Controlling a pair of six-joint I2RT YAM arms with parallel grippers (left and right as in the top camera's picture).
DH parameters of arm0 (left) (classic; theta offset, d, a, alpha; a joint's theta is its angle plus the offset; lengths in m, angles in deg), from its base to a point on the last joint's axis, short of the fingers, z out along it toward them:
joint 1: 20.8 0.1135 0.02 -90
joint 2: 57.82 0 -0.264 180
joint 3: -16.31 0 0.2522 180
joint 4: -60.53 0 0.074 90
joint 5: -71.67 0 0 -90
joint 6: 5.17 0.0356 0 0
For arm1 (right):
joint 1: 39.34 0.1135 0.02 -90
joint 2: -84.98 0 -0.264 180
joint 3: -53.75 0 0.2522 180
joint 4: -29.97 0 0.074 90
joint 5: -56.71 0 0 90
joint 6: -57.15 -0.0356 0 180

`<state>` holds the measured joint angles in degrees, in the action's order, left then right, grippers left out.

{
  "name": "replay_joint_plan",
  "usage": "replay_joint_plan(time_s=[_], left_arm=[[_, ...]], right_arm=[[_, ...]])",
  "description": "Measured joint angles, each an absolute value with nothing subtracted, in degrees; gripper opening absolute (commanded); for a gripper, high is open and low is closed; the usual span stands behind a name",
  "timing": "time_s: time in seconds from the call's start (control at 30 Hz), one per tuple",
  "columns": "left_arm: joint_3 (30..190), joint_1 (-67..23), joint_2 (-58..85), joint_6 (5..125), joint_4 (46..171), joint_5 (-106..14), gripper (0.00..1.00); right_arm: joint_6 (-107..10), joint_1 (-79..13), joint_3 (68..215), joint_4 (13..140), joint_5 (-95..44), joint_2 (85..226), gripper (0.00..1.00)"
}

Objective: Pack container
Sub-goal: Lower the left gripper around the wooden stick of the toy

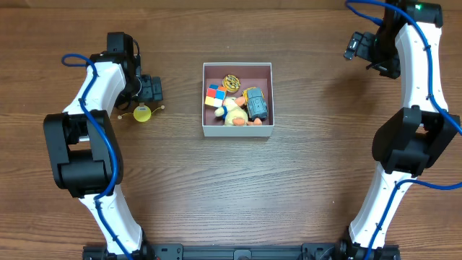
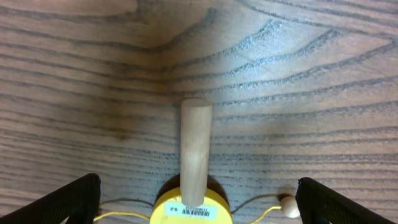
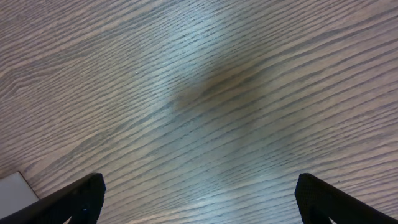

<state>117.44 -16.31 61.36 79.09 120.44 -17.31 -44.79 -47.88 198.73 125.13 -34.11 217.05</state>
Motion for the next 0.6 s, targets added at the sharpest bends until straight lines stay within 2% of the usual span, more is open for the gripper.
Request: replay_joint_plan(time_s=[0.6], left_arm=[[117.44,-15.30,63.65,79.49,119.43,-18.91,1.00]], right_arm=[[-44.81,-47.88,198.73,125.11,-34.09,217.05,1.00]])
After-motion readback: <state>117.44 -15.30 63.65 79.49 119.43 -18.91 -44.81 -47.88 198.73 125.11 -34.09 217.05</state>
